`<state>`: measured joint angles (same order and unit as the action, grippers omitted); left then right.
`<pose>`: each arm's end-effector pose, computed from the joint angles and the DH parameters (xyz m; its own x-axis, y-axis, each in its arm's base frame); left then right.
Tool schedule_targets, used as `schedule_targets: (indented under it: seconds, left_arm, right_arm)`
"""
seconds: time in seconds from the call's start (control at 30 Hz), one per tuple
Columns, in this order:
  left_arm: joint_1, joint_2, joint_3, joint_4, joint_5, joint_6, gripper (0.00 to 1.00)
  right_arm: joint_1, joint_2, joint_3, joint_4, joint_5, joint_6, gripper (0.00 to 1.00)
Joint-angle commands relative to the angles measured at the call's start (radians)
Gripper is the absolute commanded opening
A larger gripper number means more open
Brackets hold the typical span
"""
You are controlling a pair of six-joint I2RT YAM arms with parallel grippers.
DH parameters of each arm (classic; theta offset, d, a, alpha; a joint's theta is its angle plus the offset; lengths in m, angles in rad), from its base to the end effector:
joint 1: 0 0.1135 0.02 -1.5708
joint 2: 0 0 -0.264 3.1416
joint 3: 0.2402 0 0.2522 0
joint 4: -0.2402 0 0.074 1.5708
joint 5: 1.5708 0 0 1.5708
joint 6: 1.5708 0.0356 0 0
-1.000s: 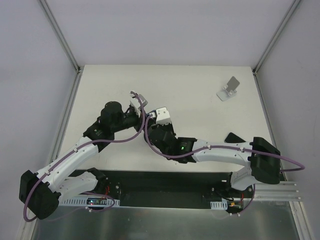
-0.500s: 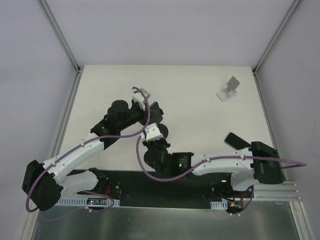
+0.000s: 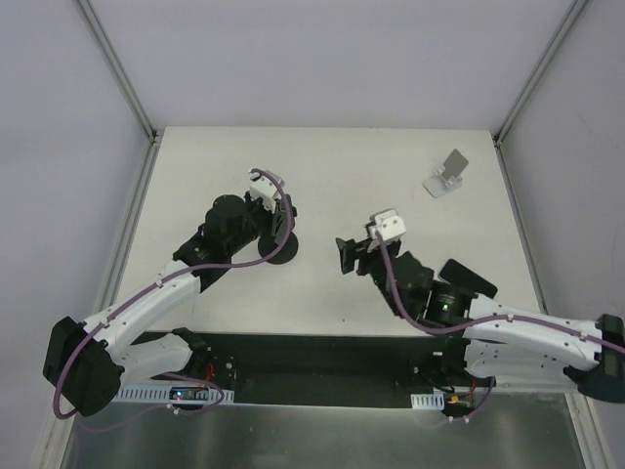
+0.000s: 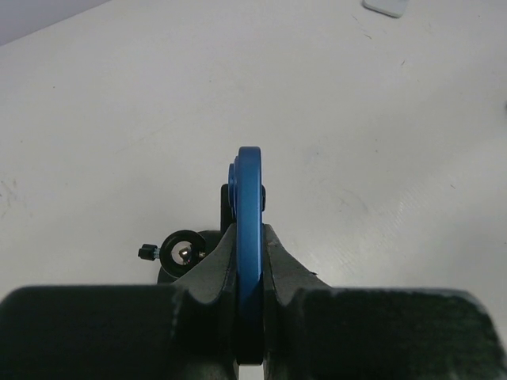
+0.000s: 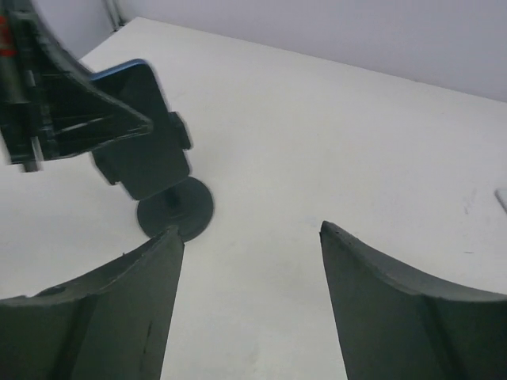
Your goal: Place the phone on the phone stand
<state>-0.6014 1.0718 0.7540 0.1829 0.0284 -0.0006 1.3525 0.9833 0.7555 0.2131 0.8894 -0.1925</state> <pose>0.2086 -0.1444 0.3110 -0.1112 0.0756 -0.9909 0.5887 0.8083 -0.0044 0.0751 0.2110 0.3349 0.0823 -0.1852 -0.9792 -0.4391 0.8753 -0.2025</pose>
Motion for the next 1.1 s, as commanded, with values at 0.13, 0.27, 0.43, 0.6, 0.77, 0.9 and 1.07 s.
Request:
schedule_targets:
  seconds: [0.13,0.27,0.43,0.6,0.77,0.9,1.07]
  left_arm:
    - [0.022,-0.075,-0.021,-0.037,0.116,0.062,0.0]
    - [0.029,-0.092,-0.022,-0.048,0.12,0.018,0.0]
    - [0.041,-0.115,-0.007,-0.06,0.114,-0.073,0.5]
    - [0.045,-0.197,0.048,-0.178,0.12,-0.134,0.86]
    - [0.046,-0.37,0.071,-0.313,0.078,-0.153,0.95]
    - [0.046,-0.505,0.061,-0.398,0.036,-0.147,0.96]
    - [0.046,-0.622,0.047,-0.473,-0.024,-0.153,0.97]
  right_arm:
    - [-0.47,-0.126,-0.084,-0.098,-0.978,0.076,0.91]
    - [-0.539,-0.023,-0.009,-0.115,-1.133,0.045,0.96]
    - [-0.544,0.124,0.08,-0.046,-1.196,0.042,0.97]
    - [-0.532,0.245,0.186,-0.034,-1.176,0.038,0.96]
    - [-0.495,0.345,0.327,-0.054,-1.147,0.007,0.96]
    - [-0.472,0.44,0.41,-0.052,-1.144,-0.019,0.96]
    - [-0.449,0.52,0.491,-0.044,-1.133,-0.042,0.96]
